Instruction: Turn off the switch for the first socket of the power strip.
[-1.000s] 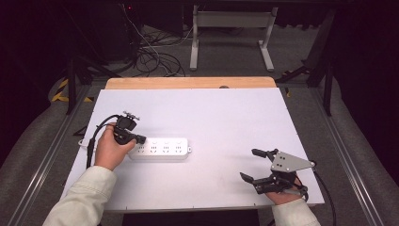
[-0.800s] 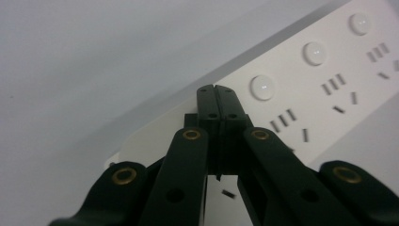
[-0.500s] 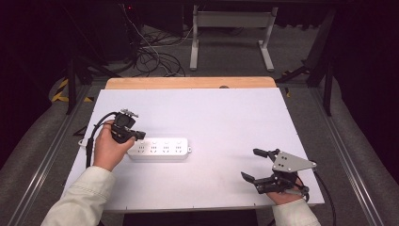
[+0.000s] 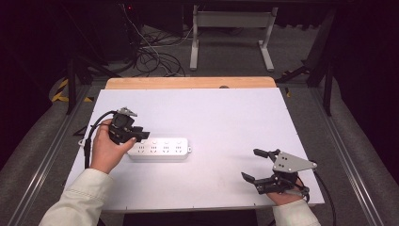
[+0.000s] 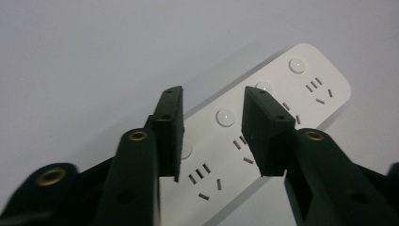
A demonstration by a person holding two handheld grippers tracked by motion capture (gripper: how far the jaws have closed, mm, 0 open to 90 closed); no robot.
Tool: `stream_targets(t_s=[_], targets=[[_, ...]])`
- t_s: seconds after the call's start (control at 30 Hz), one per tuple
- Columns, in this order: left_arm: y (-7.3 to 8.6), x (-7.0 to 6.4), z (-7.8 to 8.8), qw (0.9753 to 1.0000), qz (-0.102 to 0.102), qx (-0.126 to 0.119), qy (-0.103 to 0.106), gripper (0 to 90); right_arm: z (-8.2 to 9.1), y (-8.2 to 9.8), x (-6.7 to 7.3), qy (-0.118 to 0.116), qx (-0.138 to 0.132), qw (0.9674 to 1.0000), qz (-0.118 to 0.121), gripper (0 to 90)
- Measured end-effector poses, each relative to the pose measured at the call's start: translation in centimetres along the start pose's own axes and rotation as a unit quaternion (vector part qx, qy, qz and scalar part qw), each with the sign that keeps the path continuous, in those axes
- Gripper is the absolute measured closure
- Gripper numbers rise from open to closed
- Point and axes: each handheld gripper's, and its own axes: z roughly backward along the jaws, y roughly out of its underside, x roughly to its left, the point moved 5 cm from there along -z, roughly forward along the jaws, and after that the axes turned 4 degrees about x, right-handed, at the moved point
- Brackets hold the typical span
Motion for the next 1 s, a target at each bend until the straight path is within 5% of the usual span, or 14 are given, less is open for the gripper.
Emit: stream_targets(t_s=[0.07, 0.17, 0.43, 0.6, 0.73, 0.9, 1.0], targets=[[0.0, -0.2, 0.2, 1.0, 0.006, 0.0, 0.002, 50.6, 0.0, 0.0, 0.0, 0.001, 0.001, 1.0, 0.001, 14.0], [0.0, -0.5, 0.6, 0.9997, -0.012, -0.009, -0.018, 56.7, 0.0, 0.0, 0.1, 0.001, 0.0, 1.0, 0.0, 14.0], [0.1, -1.4, 1.3, 0.9993, -0.024, -0.027, -0.008, 49.6, 0.1, 0.0, 0.0, 0.0, -0.001, 1.0, 0.001, 14.0], [0.1, -1.9, 2.4, 0.9976, -0.036, -0.059, -0.007, 45.8, 0.0, 0.0, 0.0, 0.001, -0.001, 1.0, 0.003, 14.0], [0.1, -2.5, 3.3, 0.9944, -0.055, -0.09, 0.0, 40.0, 0.0, 0.0, 0.1, 0.001, 0.001, 1.0, 0.001, 14.0], [0.4, -3.3, 4.2, 0.9876, -0.076, -0.137, 0.01, 31.2, 0.1, 0.0, 0.1, 0.001, 0.001, 1.0, 0.002, 14.0], [0.9, -3.7, 4.7, 0.9857, -0.075, -0.15, 0.01, 25.7, 0.0, 0.0, 0.1, 0.0, 0.0, 1.0, 0.002, 14.0]])
